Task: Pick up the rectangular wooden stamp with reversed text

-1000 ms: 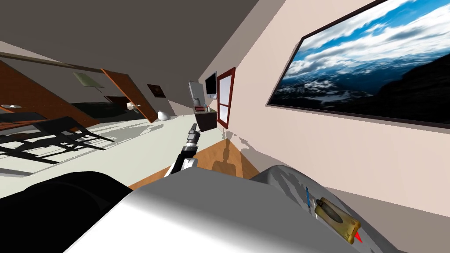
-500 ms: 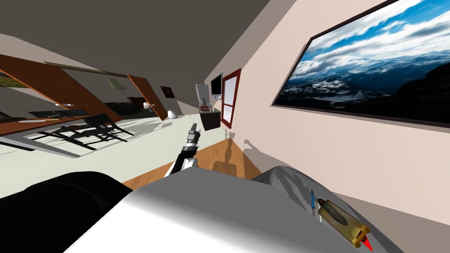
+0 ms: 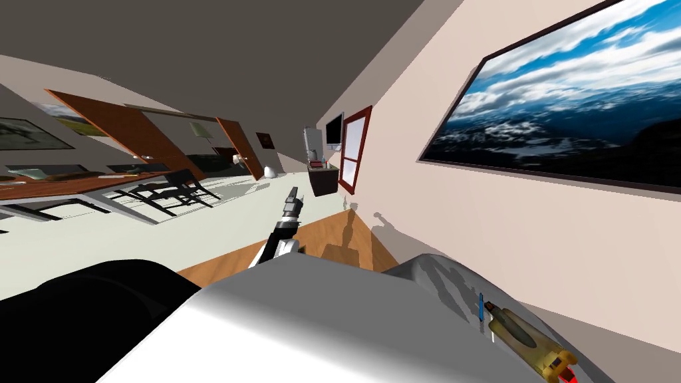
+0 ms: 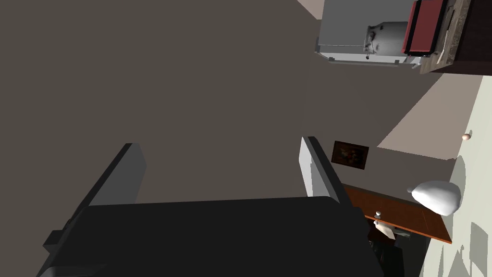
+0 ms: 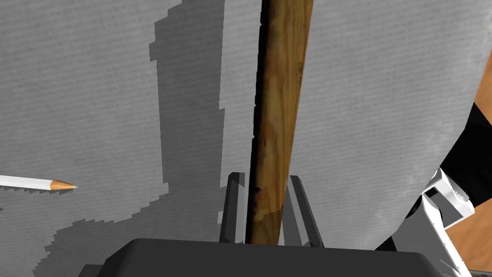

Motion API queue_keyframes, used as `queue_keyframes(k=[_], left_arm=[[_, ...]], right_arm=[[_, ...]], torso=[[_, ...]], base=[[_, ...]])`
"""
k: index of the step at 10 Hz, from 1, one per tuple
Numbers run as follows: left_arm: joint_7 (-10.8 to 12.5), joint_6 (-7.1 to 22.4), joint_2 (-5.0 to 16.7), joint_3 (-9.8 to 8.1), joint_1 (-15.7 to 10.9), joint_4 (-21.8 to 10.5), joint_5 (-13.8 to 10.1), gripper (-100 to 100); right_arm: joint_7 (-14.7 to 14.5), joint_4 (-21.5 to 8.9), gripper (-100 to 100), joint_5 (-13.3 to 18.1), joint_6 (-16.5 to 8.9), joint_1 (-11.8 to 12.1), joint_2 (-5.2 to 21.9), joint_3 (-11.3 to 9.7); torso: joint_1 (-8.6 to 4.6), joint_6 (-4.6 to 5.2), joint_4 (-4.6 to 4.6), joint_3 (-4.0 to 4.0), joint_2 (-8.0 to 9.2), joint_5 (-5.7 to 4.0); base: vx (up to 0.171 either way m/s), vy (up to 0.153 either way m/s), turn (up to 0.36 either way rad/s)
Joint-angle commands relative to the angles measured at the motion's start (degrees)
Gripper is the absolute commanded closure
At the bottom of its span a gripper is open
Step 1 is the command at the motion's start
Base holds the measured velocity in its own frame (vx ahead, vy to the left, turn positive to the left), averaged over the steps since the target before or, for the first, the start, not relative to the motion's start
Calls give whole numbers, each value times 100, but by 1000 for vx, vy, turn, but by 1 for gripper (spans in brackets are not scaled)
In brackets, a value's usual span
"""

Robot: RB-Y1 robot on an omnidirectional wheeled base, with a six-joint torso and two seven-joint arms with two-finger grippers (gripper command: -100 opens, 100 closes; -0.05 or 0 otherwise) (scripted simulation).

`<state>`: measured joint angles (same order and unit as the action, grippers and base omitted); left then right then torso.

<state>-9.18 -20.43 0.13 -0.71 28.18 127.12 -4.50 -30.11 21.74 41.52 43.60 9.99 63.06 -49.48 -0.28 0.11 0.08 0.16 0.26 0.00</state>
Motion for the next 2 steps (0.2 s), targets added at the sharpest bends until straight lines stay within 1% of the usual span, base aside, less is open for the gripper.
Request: queue_keyframes(k=[1, 2], left_arm=[[0, 0, 0, 0, 0, 0, 0, 0], [0, 0, 0, 0, 0, 0, 0, 0]], right_arm=[[0, 0, 100, 0, 0, 0, 0, 0], [-12, -16, 0, -10, 9, 0, 0, -10]], torso=[[0, 0, 0, 0, 0, 0], [-4, -3, -1, -5, -11, -2]], base=[[-14, 1, -13], [0, 0, 0]])
